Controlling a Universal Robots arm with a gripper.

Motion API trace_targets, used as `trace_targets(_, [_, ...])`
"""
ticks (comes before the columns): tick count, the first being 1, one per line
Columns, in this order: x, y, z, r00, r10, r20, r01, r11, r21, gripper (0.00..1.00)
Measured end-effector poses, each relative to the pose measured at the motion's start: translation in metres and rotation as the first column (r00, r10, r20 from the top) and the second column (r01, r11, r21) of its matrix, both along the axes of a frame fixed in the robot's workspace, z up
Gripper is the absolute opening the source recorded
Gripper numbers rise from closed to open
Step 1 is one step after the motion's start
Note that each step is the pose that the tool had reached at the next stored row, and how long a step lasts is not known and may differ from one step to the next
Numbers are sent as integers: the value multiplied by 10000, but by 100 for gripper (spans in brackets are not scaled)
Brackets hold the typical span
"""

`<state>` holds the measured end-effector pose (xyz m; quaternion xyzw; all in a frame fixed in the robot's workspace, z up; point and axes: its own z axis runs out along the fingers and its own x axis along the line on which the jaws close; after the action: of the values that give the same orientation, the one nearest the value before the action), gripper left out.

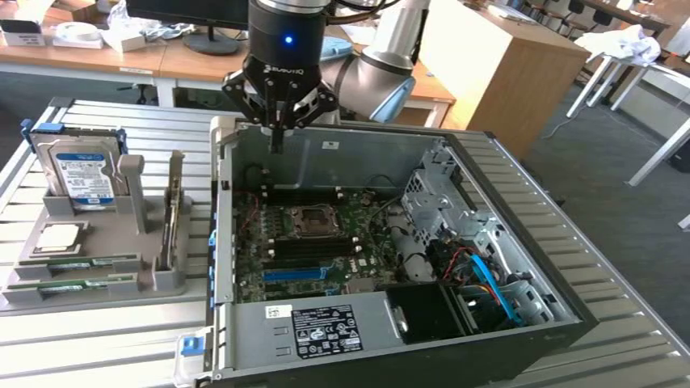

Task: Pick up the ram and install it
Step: 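Reach for the ram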

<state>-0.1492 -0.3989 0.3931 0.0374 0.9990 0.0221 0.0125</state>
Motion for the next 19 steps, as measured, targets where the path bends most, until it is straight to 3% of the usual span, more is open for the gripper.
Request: trace_targets(19, [-269, 0, -4, 10000, 0, -1, 0, 10000, 0, 10])
